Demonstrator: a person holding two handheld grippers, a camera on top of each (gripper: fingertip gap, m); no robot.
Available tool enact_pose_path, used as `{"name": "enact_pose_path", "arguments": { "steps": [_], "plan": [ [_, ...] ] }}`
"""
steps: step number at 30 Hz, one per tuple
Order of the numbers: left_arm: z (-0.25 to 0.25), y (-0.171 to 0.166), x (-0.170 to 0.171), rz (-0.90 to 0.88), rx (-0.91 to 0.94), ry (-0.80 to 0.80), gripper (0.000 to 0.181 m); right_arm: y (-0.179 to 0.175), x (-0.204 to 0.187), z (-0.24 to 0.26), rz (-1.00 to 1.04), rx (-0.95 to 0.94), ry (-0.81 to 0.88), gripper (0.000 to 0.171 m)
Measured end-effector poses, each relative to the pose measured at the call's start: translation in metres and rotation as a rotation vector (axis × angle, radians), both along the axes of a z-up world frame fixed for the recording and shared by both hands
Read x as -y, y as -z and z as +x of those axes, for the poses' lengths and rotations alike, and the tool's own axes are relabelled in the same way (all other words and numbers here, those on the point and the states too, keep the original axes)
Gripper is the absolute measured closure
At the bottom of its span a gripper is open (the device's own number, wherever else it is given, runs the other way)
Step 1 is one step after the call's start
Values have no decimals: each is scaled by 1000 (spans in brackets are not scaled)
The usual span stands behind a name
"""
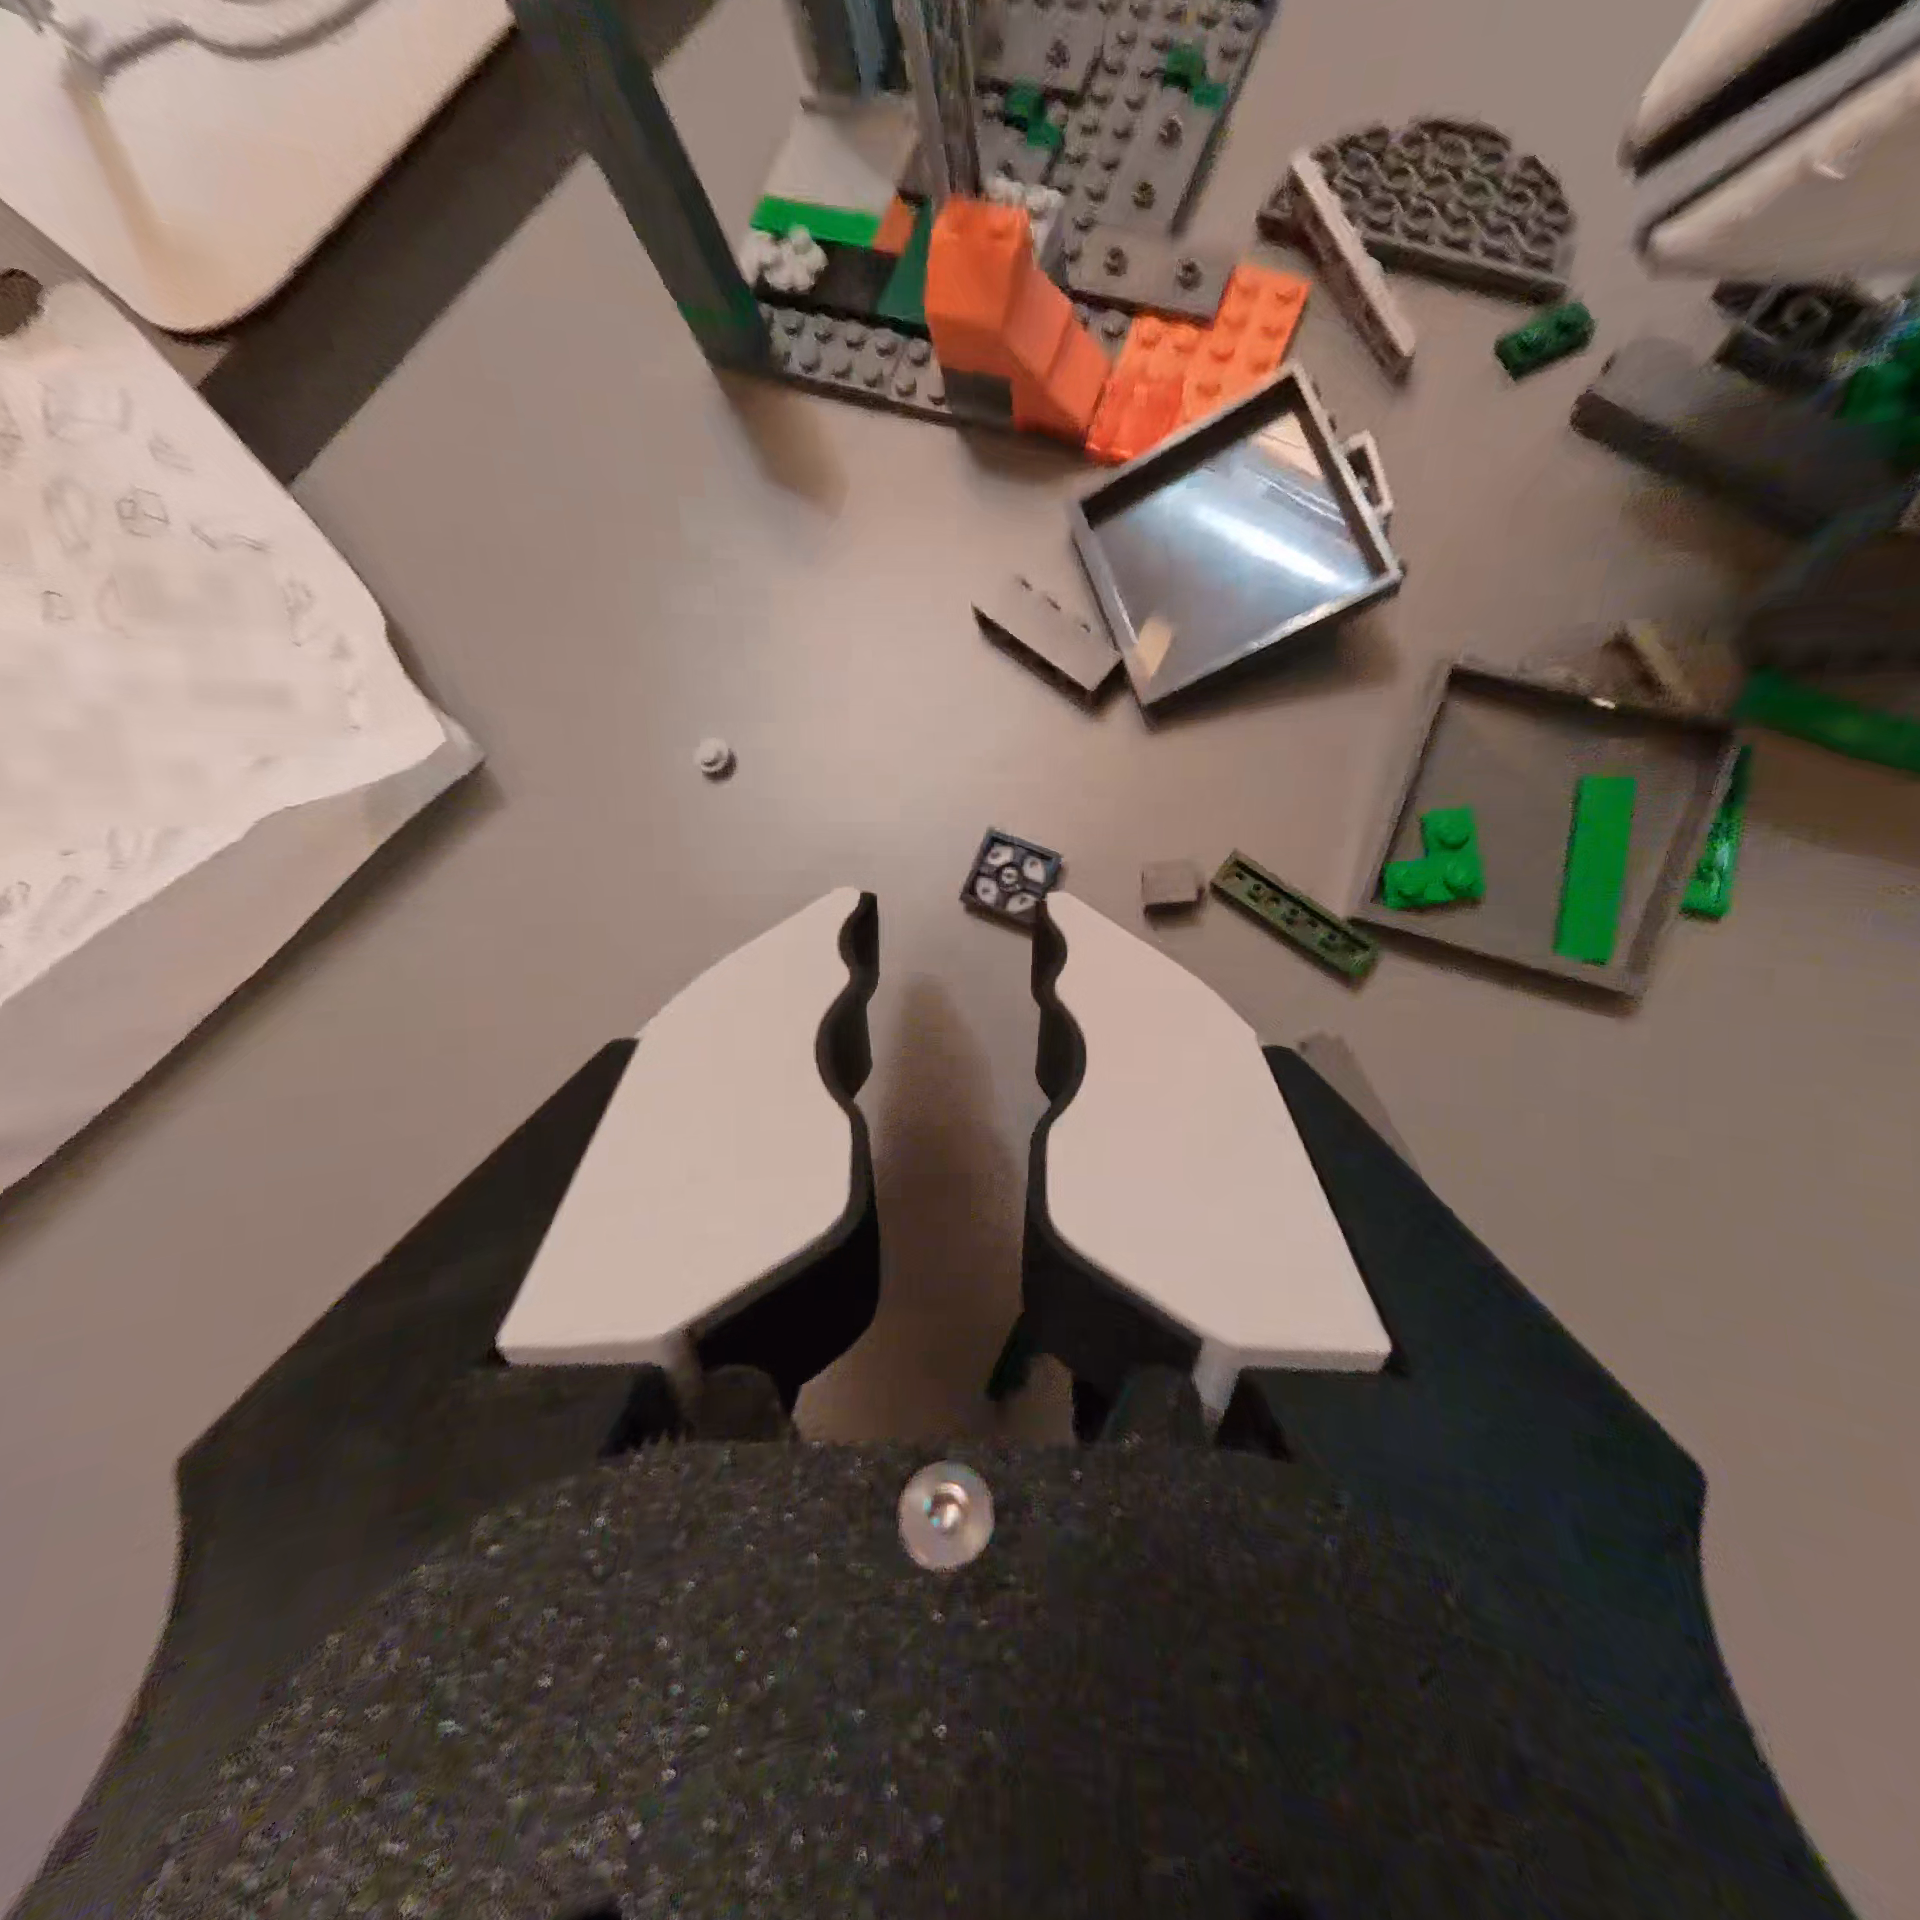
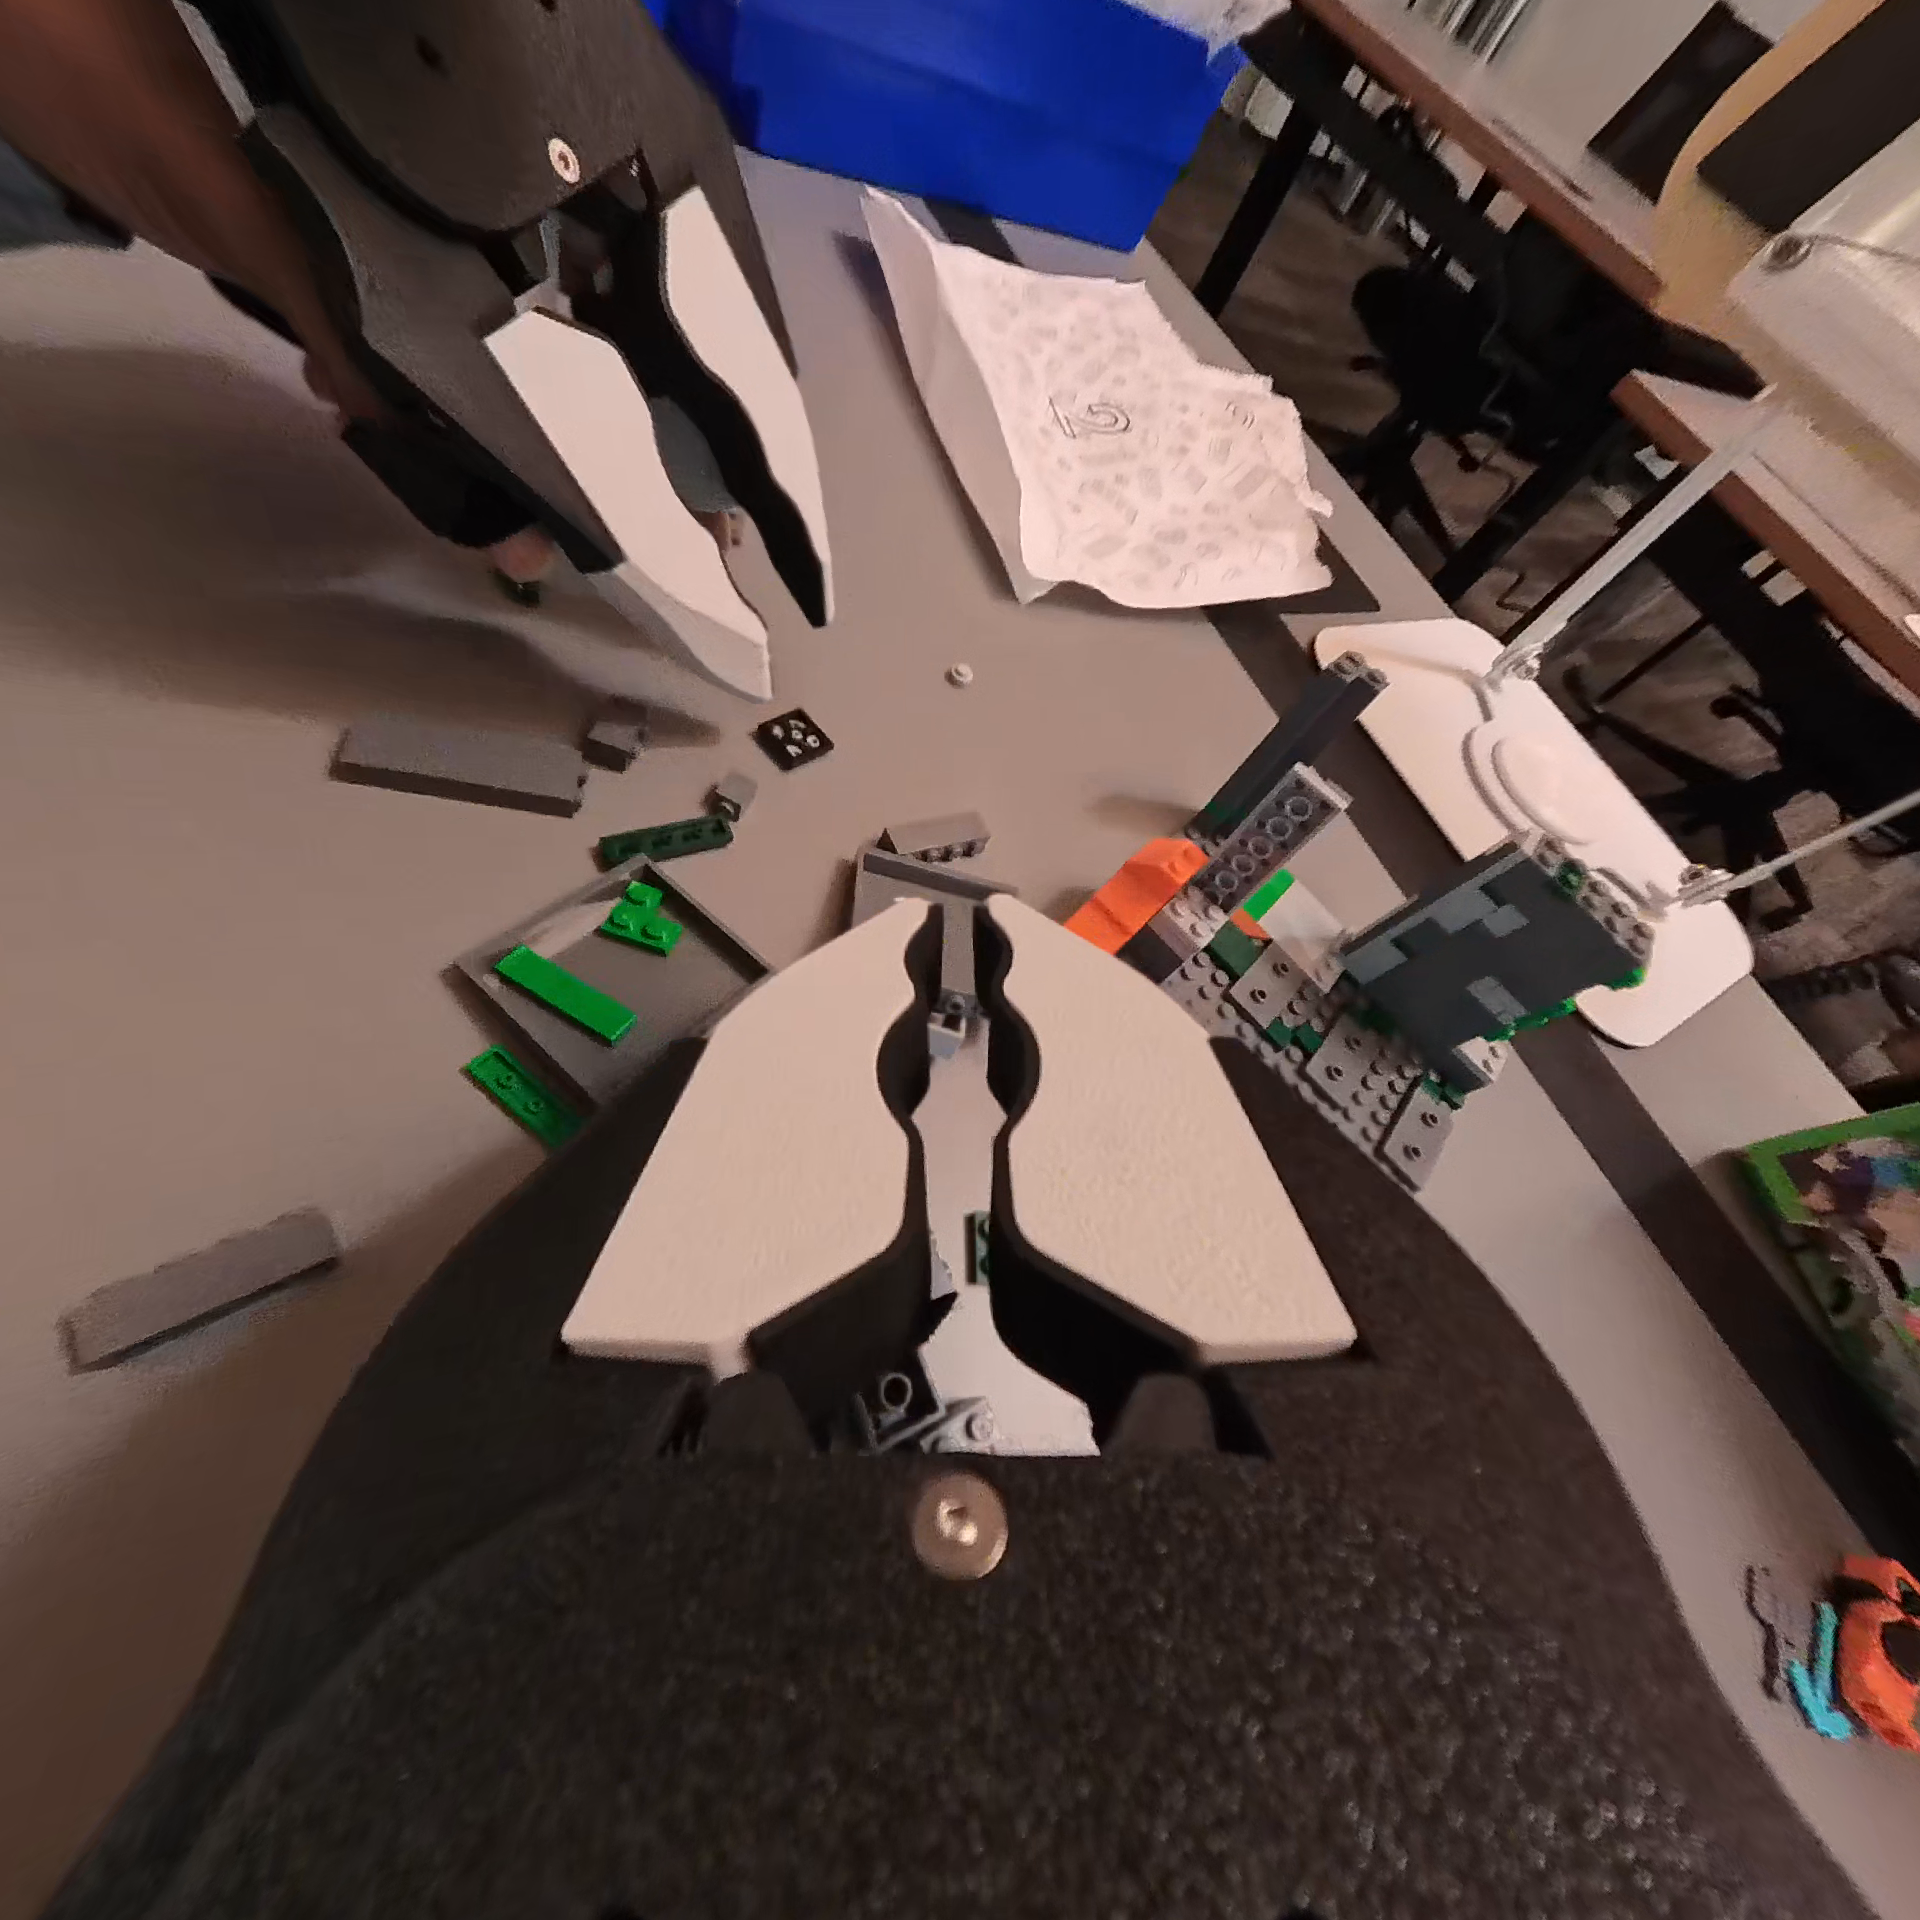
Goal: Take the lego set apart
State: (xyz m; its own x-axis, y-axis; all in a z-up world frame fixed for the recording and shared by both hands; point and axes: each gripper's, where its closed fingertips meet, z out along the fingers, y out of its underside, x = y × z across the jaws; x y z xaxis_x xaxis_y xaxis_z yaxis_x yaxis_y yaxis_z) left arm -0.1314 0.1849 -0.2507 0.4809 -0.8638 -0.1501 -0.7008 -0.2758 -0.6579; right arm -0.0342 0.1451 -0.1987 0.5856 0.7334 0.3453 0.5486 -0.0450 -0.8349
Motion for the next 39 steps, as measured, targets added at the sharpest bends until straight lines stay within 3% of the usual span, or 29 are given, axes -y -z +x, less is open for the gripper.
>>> {"name": "enact_pose_path", "arguments": {
  "steps": [10, 17, 19, 24, 28, 34, 39],
  "plan": [
    [7, 16, 3, -76, -51, 95, 148, 8, -7, 0, -70, -46, -10, 167],
    [14, 18, 4, -162, 17, 118, 154, 13, -8, 1, -102, -66, -18, 168],
    [11, 18, -2, -138, 15, 93, 164, 13, -8, 0, -106, -73, -23, 169],
    [10, 17, -3, -110, -23, 90, 165, 10, -7, -3, -93, -73, -33, 170],
    [33, -15, 10, -175, 256, 132, 165, -6, 0, -11, -52, -139, -81, 170],
    [56, -113, 68, -391, 920, 457, 165, -42, 23, -29, -90, -400, -239, 157],
    [62, -137, 89, -497, 1124, 573, 165, -70, 39, -34, -20, -479, -319, 149]
  ]
}}
